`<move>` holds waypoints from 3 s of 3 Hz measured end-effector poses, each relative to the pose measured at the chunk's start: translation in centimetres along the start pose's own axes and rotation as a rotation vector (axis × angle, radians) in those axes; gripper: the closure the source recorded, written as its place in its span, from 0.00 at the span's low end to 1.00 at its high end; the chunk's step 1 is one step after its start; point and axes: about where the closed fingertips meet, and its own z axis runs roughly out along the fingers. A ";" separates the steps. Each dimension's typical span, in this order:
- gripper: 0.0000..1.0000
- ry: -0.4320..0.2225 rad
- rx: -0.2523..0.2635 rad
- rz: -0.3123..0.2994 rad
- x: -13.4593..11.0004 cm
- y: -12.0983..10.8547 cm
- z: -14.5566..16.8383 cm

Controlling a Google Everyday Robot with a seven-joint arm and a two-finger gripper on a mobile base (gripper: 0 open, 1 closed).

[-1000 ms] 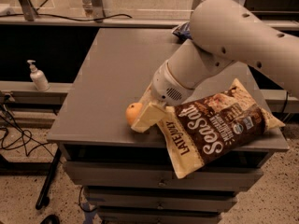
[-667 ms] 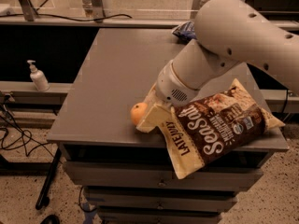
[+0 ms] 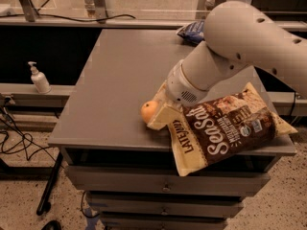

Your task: Move orange near brown chip bag

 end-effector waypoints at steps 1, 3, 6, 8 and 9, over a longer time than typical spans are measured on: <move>1.00 -0.002 0.008 -0.025 0.7 -0.9 0.9; 0.83 0.012 0.007 -0.053 1.5 -1.3 0.8; 0.13 0.039 0.002 -0.063 1.8 -1.4 -0.6; 0.00 0.034 0.002 -0.060 1.7 -1.3 -0.7; 0.00 0.027 0.019 -0.050 1.4 -1.5 -1.4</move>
Offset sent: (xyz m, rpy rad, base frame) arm 0.0179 -0.0113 -0.0216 -0.0105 -0.0382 0.0466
